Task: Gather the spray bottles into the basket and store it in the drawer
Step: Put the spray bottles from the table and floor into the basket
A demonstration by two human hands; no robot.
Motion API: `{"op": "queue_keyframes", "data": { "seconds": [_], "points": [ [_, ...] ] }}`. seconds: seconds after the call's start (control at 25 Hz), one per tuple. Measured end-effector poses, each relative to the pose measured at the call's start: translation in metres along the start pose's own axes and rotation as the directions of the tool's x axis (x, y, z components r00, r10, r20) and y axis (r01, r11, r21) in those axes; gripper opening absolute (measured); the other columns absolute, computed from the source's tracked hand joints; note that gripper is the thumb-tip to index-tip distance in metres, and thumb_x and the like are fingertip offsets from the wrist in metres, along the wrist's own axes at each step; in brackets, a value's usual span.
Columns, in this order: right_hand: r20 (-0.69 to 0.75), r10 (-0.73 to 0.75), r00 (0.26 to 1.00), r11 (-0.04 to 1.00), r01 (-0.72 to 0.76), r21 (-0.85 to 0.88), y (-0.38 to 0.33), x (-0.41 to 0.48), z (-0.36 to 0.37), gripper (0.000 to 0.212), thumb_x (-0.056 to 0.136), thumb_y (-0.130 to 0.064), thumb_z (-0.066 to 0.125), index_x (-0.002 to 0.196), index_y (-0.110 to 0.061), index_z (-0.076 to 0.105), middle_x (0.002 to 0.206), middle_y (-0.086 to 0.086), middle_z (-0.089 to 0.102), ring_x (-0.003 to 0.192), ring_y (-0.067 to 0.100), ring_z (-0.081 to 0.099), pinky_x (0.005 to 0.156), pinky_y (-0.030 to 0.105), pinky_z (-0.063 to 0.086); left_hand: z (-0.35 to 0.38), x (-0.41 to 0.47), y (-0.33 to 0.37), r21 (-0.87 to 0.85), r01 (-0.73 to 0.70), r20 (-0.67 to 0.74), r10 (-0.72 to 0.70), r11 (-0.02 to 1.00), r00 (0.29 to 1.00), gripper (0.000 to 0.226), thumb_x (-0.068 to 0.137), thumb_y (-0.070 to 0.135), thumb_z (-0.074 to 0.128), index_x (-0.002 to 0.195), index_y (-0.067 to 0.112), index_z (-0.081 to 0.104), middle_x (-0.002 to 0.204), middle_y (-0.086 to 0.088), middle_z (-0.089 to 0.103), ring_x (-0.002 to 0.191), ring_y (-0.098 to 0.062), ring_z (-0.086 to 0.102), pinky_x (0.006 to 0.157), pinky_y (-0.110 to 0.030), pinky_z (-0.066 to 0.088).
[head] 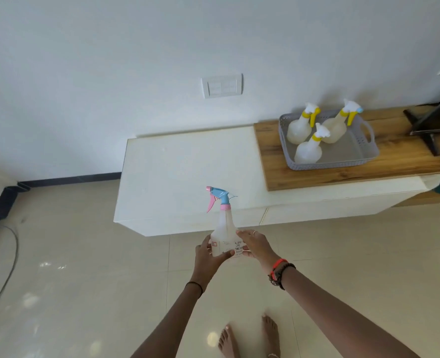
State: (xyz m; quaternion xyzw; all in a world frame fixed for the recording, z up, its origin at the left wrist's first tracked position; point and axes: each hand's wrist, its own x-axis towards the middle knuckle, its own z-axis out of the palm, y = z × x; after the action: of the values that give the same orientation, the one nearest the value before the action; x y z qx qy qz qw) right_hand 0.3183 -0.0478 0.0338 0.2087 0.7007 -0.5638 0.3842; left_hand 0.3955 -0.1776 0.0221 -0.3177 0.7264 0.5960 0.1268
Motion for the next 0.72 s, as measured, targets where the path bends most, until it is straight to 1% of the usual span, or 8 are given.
{"op": "queue_keyframes", "data": {
  "seconds": [0.08, 0.16, 0.24, 0.32, 0.48, 0.56, 0.64, 0.72],
  "points": [
    [-0.018, 0.0, 1.0, 0.999, 0.001, 0.055, -0.011, -0.004, -0.018, 0.026, 0.091, -0.031, 0.059, 0.106, -0.012, 0.054, 0.082, 0.0, 0.052, 0.07, 0.014, 0.054, 0.072, 0.028, 0.053, 0.007, 0.001, 0.015, 0.002, -0.038, 0.041, 0.038, 0.999, 0.998, 0.074, 0.07, 0.023, 0.084, 0.136, 0.018, 0.049, 0.129, -0.014, 0.053, 0.115, -0.022, 0.059, 0.099, -0.033, 0.053],
    [-0.02, 0.002, 1.0, 0.995, 0.0, 0.104, -0.02, -0.004, -0.039, 0.028, 0.091, -0.034, 0.058, 0.106, -0.012, 0.051, 0.089, 0.006, 0.052, 0.067, 0.016, 0.053, 0.07, 0.029, 0.054, 0.016, 0.003, 0.029, 0.005, -0.067, 0.082, 0.067, 0.998, 0.994, 0.083, 0.069, 0.023, 0.084, 0.141, 0.019, 0.044, 0.132, -0.011, 0.047, 0.12, -0.02, 0.055, 0.105, -0.035, 0.049],
    [-0.02, 0.006, 1.0, 0.991, -0.003, 0.133, -0.027, -0.003, -0.06, 0.031, 0.091, -0.037, 0.058, 0.107, -0.012, 0.049, 0.102, 0.011, 0.054, 0.074, 0.022, 0.056, 0.075, 0.032, 0.055, 0.028, 0.007, 0.043, 0.025, -0.092, 0.123, 0.088, 0.995, 0.988, 0.089, 0.068, 0.023, 0.085, 0.144, 0.02, 0.039, 0.133, -0.009, 0.044, 0.124, -0.018, 0.05, 0.11, -0.035, 0.044],
    [-0.024, 0.003, 1.0, 0.99, 0.0, 0.142, -0.035, -0.001, -0.083, 0.032, 0.091, -0.038, 0.057, 0.11, -0.014, 0.05, 0.11, 0.013, 0.054, 0.084, 0.026, 0.056, 0.076, 0.033, 0.055, 0.043, 0.012, 0.06, 0.038, -0.12, 0.161, 0.112, 0.992, 0.981, 0.09, 0.069, 0.021, 0.085, 0.145, 0.021, 0.037, 0.132, -0.007, 0.041, 0.125, -0.016, 0.047, 0.111, -0.03, 0.041],
    [0.014, 0.021, 1.0, 0.984, -0.024, 0.177, -0.053, 0.01, -0.14, 0.041, 0.092, -0.044, 0.053, 0.124, -0.018, 0.053, 0.115, 0.006, 0.052, 0.089, 0.023, 0.057, 0.076, 0.03, 0.056, 0.084, 0.03, 0.097, 0.08, -0.192, 0.256, 0.166, 0.978, 0.952, 0.09, 0.07, 0.014, 0.083, 0.146, 0.02, 0.035, 0.131, -0.004, 0.042, 0.125, -0.015, 0.046, 0.106, -0.02, 0.039],
    [0.022, 0.066, 0.998, 0.978, -0.069, 0.196, -0.064, 0.018, -0.175, 0.046, 0.091, -0.05, 0.05, 0.122, -0.016, 0.053, 0.11, 0.002, 0.053, 0.09, 0.023, 0.059, 0.074, 0.03, 0.057, 0.111, 0.042, 0.118, 0.094, -0.217, 0.292, 0.182, 0.972, 0.939, 0.092, 0.069, 0.011, 0.084, 0.146, 0.019, 0.034, 0.13, -0.001, 0.045, 0.124, -0.015, 0.047, 0.1, -0.012, 0.042],
    [0.017, 0.093, 0.996, 0.971, -0.094, 0.219, -0.074, 0.028, -0.211, 0.049, 0.09, -0.056, 0.048, 0.12, -0.017, 0.053, 0.11, 0.003, 0.054, 0.092, 0.024, 0.061, 0.073, 0.03, 0.057, 0.141, 0.056, 0.138, 0.096, -0.236, 0.321, 0.194, 0.967, 0.927, 0.089, 0.068, 0.01, 0.084, 0.142, 0.019, 0.035, 0.129, -0.001, 0.05, 0.122, -0.014, 0.049, 0.088, -0.001, 0.044],
    [0.008, 0.112, 0.994, 0.965, -0.111, 0.24, -0.086, 0.039, -0.248, 0.048, 0.088, -0.059, 0.047, 0.118, -0.021, 0.053, 0.114, 0.007, 0.057, 0.098, 0.027, 0.062, 0.075, 0.033, 0.057, 0.175, 0.072, 0.162, 0.112, -0.245, 0.335, 0.196, 0.963, 0.922, 0.081, 0.069, 0.008, 0.083, 0.136, 0.018, 0.038, 0.132, -0.003, 0.052, 0.122, -0.015, 0.05, 0.085, 0.001, 0.044]
  ]
}}
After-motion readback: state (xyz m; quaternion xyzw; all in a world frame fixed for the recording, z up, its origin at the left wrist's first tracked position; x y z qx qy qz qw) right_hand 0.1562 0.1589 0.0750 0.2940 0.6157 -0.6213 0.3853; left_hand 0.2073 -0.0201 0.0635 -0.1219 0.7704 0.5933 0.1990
